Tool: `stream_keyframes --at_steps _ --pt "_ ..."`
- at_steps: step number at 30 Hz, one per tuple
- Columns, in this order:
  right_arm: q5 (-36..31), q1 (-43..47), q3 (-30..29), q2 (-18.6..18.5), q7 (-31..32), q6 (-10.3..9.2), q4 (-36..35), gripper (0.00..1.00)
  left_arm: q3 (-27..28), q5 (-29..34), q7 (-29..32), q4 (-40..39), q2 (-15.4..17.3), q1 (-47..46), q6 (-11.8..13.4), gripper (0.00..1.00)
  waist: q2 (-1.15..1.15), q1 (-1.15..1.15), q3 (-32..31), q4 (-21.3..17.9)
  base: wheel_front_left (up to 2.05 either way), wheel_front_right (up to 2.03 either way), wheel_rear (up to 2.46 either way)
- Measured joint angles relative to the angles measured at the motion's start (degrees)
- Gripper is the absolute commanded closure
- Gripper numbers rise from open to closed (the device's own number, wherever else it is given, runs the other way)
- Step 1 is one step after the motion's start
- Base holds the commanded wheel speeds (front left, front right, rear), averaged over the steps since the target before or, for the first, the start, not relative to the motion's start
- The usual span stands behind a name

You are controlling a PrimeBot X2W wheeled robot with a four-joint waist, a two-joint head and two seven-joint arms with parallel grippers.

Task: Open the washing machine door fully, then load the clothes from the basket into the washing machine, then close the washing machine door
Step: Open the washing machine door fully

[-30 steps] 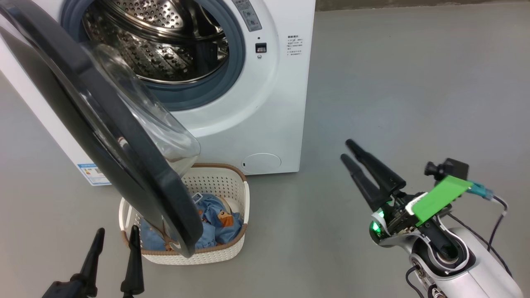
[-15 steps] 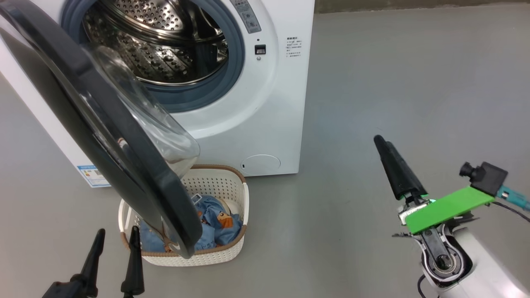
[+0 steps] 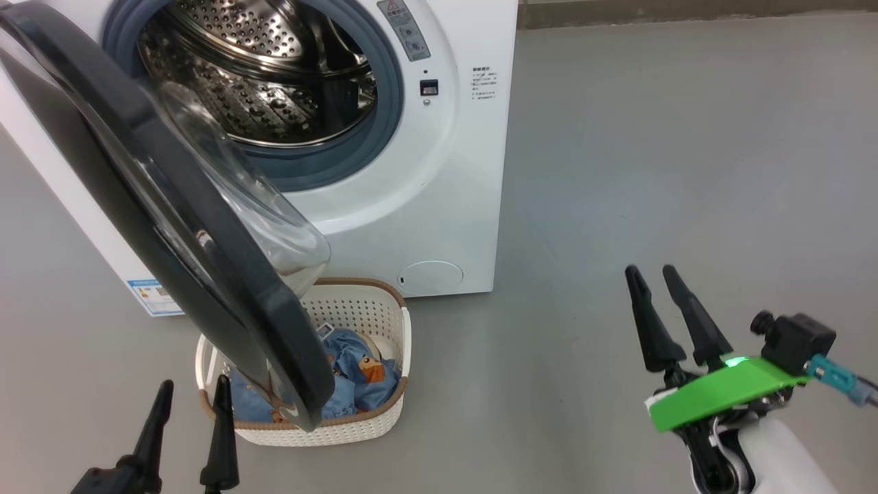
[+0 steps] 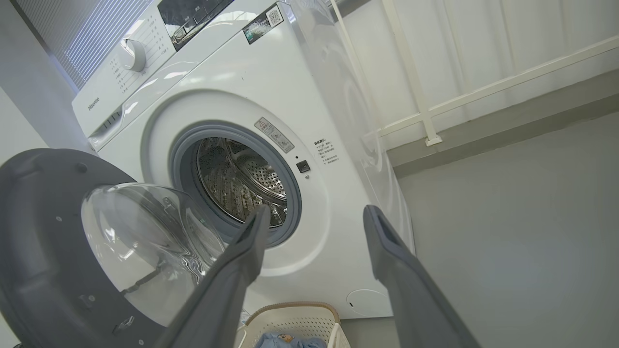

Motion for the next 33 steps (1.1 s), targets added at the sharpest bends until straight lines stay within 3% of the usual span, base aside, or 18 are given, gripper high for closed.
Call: stream_keyframes --at_steps 6,17,33 --pt "-11.8 3.8 -3.8 2.1 0.0 0.00 -3.1 0.00 -0.2 -0.4 0.0 -0.1 0.0 0.4 0.1 0.00 0.00 0.00 -0.4 0.0 0.00 0.00 0.00" --pt "-25.7 10.0 -7.8 4.3 0.0 0.00 -7.0 0.00 -0.4 -0.4 0.0 -0.1 0.0 1.2 0.7 0.00 0.00 0.00 -0.5 0.1 0.00 0.00 0.00" --pt "-34.1 13.6 -12.7 6.8 0.0 0.01 -7.4 0.00 -0.5 1.7 0.0 -0.1 0.0 1.2 1.5 0.00 0.00 0.00 -0.6 0.4 0.00 0.00 0.00"
